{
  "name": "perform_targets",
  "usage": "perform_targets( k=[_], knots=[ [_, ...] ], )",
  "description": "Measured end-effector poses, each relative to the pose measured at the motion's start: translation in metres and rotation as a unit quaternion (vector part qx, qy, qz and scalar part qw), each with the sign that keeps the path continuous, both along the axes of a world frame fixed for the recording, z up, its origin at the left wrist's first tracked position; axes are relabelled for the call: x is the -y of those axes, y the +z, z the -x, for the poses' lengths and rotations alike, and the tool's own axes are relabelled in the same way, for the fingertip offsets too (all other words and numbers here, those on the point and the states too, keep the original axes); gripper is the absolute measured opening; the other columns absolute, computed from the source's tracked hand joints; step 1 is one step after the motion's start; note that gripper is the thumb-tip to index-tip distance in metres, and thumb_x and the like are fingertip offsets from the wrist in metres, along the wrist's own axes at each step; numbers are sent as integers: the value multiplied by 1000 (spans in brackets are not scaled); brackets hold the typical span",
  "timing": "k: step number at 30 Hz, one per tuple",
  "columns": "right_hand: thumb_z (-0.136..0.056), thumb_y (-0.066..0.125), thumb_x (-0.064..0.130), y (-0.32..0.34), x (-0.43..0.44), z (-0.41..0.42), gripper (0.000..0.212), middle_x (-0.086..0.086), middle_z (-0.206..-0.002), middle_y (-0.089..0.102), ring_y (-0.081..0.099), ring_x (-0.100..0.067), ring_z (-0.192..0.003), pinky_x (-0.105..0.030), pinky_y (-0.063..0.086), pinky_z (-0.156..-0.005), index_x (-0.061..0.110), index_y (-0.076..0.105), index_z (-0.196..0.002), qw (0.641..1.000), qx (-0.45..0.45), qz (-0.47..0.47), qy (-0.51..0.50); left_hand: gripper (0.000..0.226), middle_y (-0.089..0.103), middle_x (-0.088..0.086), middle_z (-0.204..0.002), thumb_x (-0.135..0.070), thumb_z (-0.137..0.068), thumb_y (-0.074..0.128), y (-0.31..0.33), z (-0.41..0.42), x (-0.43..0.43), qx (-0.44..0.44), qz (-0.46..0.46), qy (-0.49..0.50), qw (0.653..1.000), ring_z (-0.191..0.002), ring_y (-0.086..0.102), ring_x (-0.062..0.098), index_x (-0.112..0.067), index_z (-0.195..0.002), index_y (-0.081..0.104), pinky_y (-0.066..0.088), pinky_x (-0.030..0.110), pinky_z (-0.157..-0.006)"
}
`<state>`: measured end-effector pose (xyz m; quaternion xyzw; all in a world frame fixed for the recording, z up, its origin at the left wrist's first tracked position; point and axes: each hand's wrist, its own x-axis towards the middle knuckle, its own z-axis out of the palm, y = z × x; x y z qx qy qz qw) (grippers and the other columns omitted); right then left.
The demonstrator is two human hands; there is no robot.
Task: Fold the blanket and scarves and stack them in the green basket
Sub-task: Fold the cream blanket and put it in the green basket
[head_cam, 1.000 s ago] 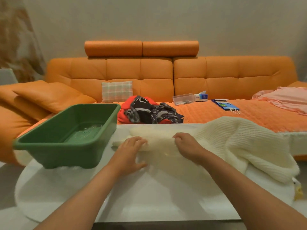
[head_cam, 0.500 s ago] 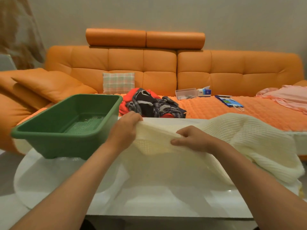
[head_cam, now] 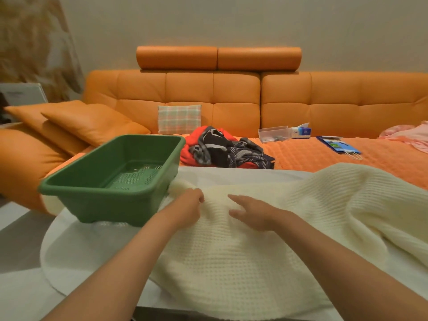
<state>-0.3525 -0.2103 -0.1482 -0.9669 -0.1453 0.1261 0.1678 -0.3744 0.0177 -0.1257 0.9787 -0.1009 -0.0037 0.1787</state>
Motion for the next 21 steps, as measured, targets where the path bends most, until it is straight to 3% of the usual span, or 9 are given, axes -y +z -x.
perform_targets(
  k=[2,4,6,8,10,12,14,16,21],
  knots=[
    [-99,29,64,-10,9,-9,64,5,-167,-3,-2,-17,-153,-61,-1,-119,43,8,-157,996,-21,87,-30,40,43,0,-138,-35,-101,42,-13,-7,-1,-87,-52,3,995,-123,44,21,-19,-138,43,39,26,-96],
    [-98,21,67,-14,20,-16,65,4,-167,-9,-8,-18,-153,-66,-6,-116,45,3,-156,990,-3,126,-68,64,17,6,-161,-51,-99,37,-23,-12,-4,-137,-118,4,983,-147,18,29,-18,-153,22,22,46,-118],
    [-98,19,68,-14,25,-22,66,0,-167,-9,-7,-21,-153,-65,-5,-117,43,2,-157,988,7,124,-89,73,-7,3,-165,-58,-99,30,-28,-14,-7,-159,-141,18,977,-152,-6,28,-24,-158,3,5,51,-122],
    [-99,20,66,-14,21,-25,66,-3,-167,-8,-6,-24,-153,-61,-3,-119,41,4,-157,989,20,125,-77,73,-14,4,-164,-59,-100,27,-27,-11,-10,-162,-140,26,976,-151,-12,26,-26,-157,-4,0,48,-122],
    [-100,21,64,-12,8,-23,64,-4,-167,-6,-6,-25,-153,-57,-4,-120,38,8,-158,989,43,129,-57,73,-8,9,-165,-55,-101,29,-24,-4,-13,-147,-144,38,978,-152,-7,27,-21,-158,-2,5,46,-123],
    [-101,25,61,-8,-8,-14,61,-4,-167,-2,-4,-24,-154,-53,-3,-121,36,18,-157,990,76,118,-34,67,12,15,-162,-46,-102,33,-17,6,-19,-128,-158,47,978,-149,13,32,-13,-156,12,20,45,-120],
    [-102,32,56,-2,-24,1,58,-4,-167,5,2,-24,-153,-51,3,-123,35,26,-155,989,110,97,2,50,40,14,-146,-38,-103,38,-8,21,-28,-81,-173,50,980,-133,38,31,-9,-143,38,38,40,-107],
    [-101,36,55,5,-40,20,57,-3,-167,7,4,-23,-153,-52,8,-122,35,29,-154,989,119,76,35,38,52,10,-130,-36,-102,42,-2,39,-36,-43,-182,72,980,-118,51,27,-10,-126,53,44,35,-92],
    [-94,31,72,0,-71,61,79,-6,-166,-11,-8,-32,-153,-69,1,-115,34,7,-158,992,3,119,-46,56,60,9,-123,-57,-96,43,-6,71,-50,-95,-261,148,949,-111,58,26,-10,-122,59,46,34,-83]
  ],
)
